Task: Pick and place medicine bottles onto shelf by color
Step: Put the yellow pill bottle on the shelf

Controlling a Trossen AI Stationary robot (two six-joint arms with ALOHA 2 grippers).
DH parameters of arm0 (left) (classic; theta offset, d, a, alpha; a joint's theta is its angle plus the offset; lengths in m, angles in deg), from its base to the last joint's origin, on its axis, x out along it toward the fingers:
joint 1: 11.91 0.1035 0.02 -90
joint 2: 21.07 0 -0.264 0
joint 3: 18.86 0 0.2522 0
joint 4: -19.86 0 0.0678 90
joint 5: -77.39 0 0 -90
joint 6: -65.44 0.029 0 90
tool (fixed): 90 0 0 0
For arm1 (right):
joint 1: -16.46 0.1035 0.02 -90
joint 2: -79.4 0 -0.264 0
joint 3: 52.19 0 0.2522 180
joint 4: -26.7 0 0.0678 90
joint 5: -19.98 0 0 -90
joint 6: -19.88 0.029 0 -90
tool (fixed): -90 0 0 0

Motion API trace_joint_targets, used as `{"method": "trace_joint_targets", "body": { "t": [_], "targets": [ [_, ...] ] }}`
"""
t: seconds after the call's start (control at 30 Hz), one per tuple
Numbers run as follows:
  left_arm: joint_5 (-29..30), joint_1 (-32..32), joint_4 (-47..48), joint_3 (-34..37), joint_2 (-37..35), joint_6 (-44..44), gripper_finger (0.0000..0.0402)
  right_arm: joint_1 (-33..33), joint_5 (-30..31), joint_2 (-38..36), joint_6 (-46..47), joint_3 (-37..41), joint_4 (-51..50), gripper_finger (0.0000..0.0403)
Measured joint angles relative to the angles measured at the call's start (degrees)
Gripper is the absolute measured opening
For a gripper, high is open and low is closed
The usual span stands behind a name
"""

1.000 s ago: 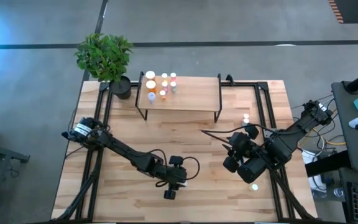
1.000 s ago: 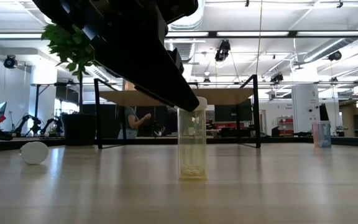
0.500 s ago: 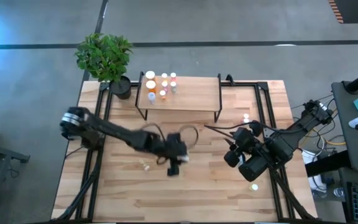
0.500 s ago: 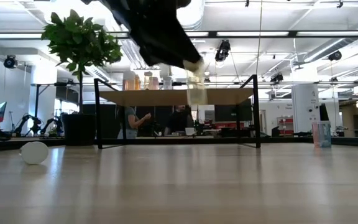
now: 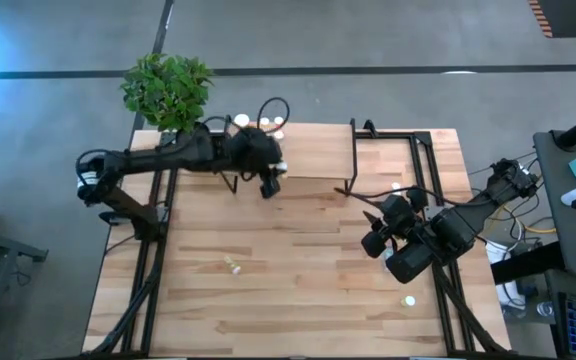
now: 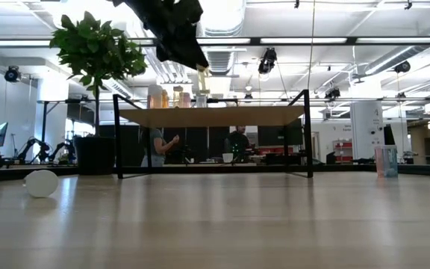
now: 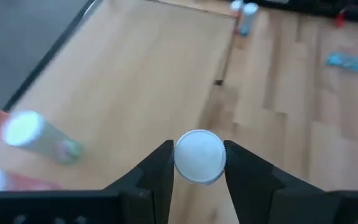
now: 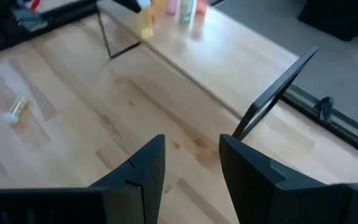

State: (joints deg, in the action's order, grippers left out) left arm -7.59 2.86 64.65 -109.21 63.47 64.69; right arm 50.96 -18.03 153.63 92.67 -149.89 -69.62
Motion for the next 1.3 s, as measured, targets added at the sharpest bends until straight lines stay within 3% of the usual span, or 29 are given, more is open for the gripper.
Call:
{"method": "trace_joint_targets", "body": {
  "t": [0.37,0.97,1.07,1.3],
  "targets": [
    [-0.50,7.21,2.35,-3.52,5.46,6.13,0.0111,-0.05,3.09,-2.57,2.55,0.00,-1.17,0.0144],
    [-0.45,7.80,2.80,-4.07,6.17,7.40,0.0112,-0.05,3.73,-5.97,0.46,-0.04,-1.32,0.0144],
    [0.03,7.80,2.91,-4.16,6.17,7.16,0.0127,-0.05,3.71,-5.97,0.20,-0.04,-1.32,0.0144],
    [0.24,7.78,3.07,-4.73,6.17,7.12,0.0203,-0.05,3.53,-5.97,0.22,-0.04,-1.27,0.0144]
  ]
}}
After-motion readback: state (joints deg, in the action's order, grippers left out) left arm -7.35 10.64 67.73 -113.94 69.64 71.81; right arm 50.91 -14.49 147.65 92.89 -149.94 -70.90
